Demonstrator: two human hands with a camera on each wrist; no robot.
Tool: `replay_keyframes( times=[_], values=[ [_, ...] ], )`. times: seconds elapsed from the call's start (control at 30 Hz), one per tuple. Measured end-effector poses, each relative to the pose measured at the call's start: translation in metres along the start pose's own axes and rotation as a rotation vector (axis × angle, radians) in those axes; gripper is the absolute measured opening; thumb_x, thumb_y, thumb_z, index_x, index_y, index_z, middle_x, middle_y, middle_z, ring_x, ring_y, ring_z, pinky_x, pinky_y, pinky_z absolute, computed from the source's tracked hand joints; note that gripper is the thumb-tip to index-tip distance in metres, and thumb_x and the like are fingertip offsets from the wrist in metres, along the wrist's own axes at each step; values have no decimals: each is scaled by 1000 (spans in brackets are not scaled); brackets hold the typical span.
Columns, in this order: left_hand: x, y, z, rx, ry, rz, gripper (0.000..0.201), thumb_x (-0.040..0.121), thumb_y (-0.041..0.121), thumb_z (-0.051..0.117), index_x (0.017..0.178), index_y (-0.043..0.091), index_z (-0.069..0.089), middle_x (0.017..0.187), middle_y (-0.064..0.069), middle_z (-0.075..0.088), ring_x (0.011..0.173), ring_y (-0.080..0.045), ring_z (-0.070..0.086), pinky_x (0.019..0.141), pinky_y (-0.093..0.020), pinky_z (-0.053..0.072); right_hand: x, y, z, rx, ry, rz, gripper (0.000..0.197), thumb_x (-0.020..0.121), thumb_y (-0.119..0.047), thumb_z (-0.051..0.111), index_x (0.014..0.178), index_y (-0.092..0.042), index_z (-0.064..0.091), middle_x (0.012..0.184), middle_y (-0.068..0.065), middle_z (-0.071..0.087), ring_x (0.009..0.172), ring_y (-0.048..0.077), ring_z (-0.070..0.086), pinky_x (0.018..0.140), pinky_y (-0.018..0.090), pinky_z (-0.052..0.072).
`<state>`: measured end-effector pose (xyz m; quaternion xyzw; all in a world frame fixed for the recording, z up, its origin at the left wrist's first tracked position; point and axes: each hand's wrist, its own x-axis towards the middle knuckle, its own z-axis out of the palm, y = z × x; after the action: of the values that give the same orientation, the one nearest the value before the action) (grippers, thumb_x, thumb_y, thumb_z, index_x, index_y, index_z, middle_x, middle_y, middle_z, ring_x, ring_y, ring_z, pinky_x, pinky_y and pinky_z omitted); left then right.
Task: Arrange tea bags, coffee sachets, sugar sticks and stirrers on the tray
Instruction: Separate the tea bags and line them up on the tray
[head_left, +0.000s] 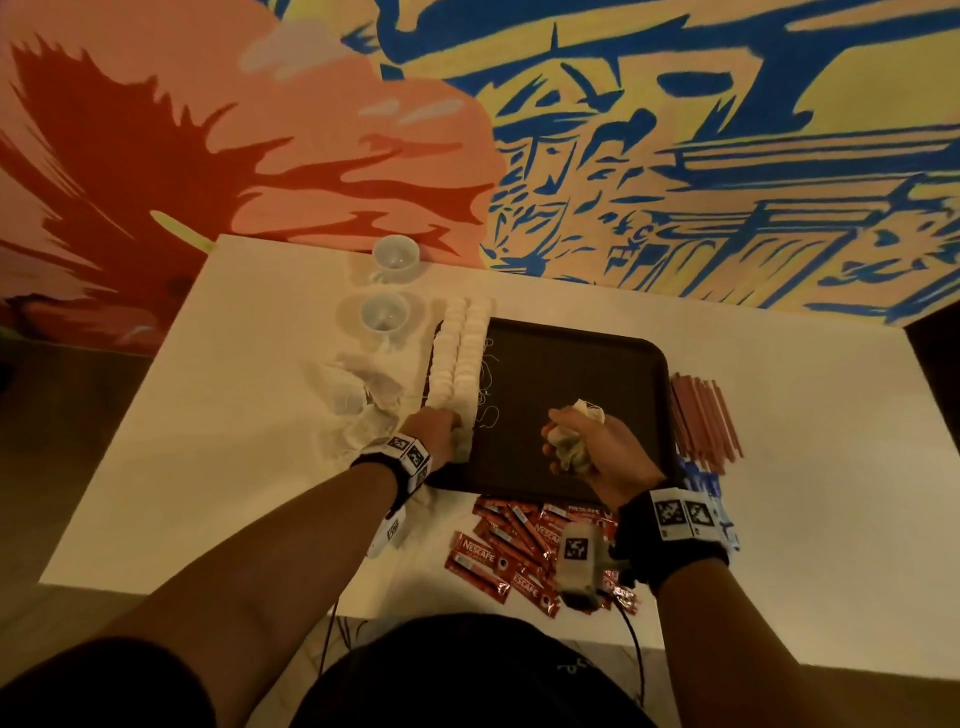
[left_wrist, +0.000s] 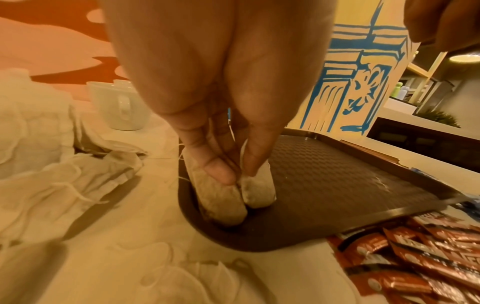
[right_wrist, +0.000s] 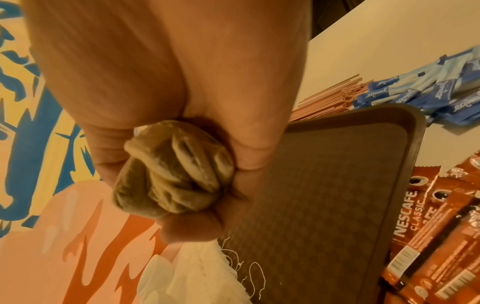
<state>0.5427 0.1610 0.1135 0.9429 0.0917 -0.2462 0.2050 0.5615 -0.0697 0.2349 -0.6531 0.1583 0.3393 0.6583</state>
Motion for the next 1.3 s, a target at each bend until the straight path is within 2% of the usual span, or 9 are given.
replay_keyframes(
  times=[0.23,0.43,0.5,0.6,0.77,0.9,1.0,1.1,1.3],
  values=[
    [3,4,-1,-49,118,-86,25,93,23,62,117,18,68,121,-9,66,109,-30,64,92,-38,53,1,1,-4,-23,-11,14,18,96,-23,65,105,-8,66,94,9,68,83,21,65,65,32,55],
    [-2,4,-8,-131,203,-68,29,92,28,65,119,21,61,126,-3,51,109,-26,58,95,-39,50,2,-6,-7,48,-90,38,4,95,-11,59,96,-11,63,94,9,68,85,23,64,68,36,53],
    [-7,4,-13,-175,248,-83,30,91,28,65,121,23,59,128,-1,48,111,-24,57,95,-37,48,3,-7,-12,57,-131,25,9,90,-6,57,93,-13,62,97,10,66,87,24,64,69,36,54],
    [-20,6,-22,-329,349,-116,25,90,26,66,114,26,62,121,2,50,104,-20,58,90,-33,47,-1,-13,-17,104,-138,7,20,92,-3,49,106,-8,63,101,12,66,87,25,64,67,36,54],
    [-53,26,-41,-575,455,46,14,91,19,68,101,29,68,106,7,63,83,-7,61,84,-27,53,-9,-28,-17,53,-200,-79,36,95,-6,39,118,-3,68,93,11,62,78,21,61,64,34,51],
    [-87,52,-71,-739,552,180,10,94,19,67,98,28,71,100,17,70,86,-1,62,75,-11,47,-16,-43,-14,-20,-230,-233,31,99,-6,50,120,-9,72,92,9,71,79,18,63,62,32,53],
    [-110,74,-94,-828,536,254,8,96,24,65,98,28,72,98,18,72,86,-2,65,70,-17,51,-27,-52,-13,-57,-241,-343,25,96,-7,62,116,-12,75,96,7,75,74,10,65,61,29,54],
    [-130,93,-110,-863,463,304,10,98,30,61,101,30,71,96,9,73,84,-11,68,64,-25,54,-38,-55,-15,-62,-273,-422,25,93,-7,67,117,-11,74,100,9,77,66,6,65,58,25,53],
    [-163,130,-114,-900,324,348,17,94,26,69,111,25,69,92,0,73,84,-10,68,67,-28,55,-59,-53,-25,-53,-265,-527,20,89,-6,73,109,-5,74,85,3,75,63,9,65,54,25,51]
  ],
)
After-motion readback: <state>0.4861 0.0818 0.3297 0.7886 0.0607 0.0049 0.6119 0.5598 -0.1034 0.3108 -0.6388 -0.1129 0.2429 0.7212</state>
